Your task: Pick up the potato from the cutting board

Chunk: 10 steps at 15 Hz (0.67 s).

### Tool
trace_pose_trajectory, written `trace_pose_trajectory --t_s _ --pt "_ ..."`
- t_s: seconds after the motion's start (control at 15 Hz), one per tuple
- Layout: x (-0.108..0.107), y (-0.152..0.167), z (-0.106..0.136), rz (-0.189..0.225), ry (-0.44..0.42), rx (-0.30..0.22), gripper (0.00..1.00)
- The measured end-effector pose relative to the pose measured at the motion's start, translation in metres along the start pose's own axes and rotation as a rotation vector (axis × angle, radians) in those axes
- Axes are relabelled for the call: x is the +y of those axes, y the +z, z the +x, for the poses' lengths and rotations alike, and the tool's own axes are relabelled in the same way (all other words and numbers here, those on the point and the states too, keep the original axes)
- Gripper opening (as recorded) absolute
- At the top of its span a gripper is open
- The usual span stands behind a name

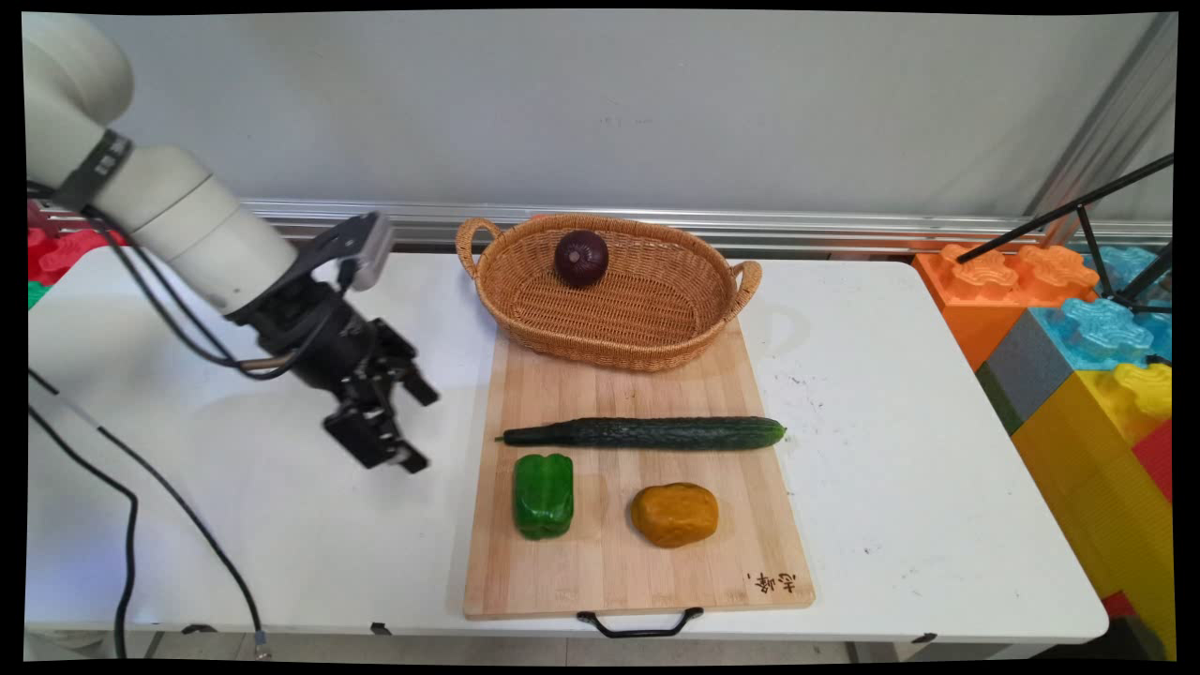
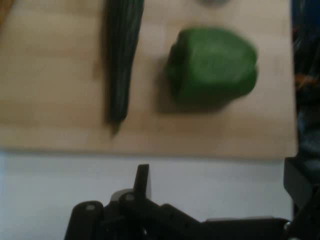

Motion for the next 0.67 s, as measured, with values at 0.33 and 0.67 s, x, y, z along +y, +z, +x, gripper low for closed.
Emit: trace_pose_trajectory --t_s 0.33,0.67 --pt "0.022 0.021 0.053 -0.057 -0.017 0.084 1.00" --pt "0.048 0.062 0.099 -0.061 0.000 0.090 1.00"
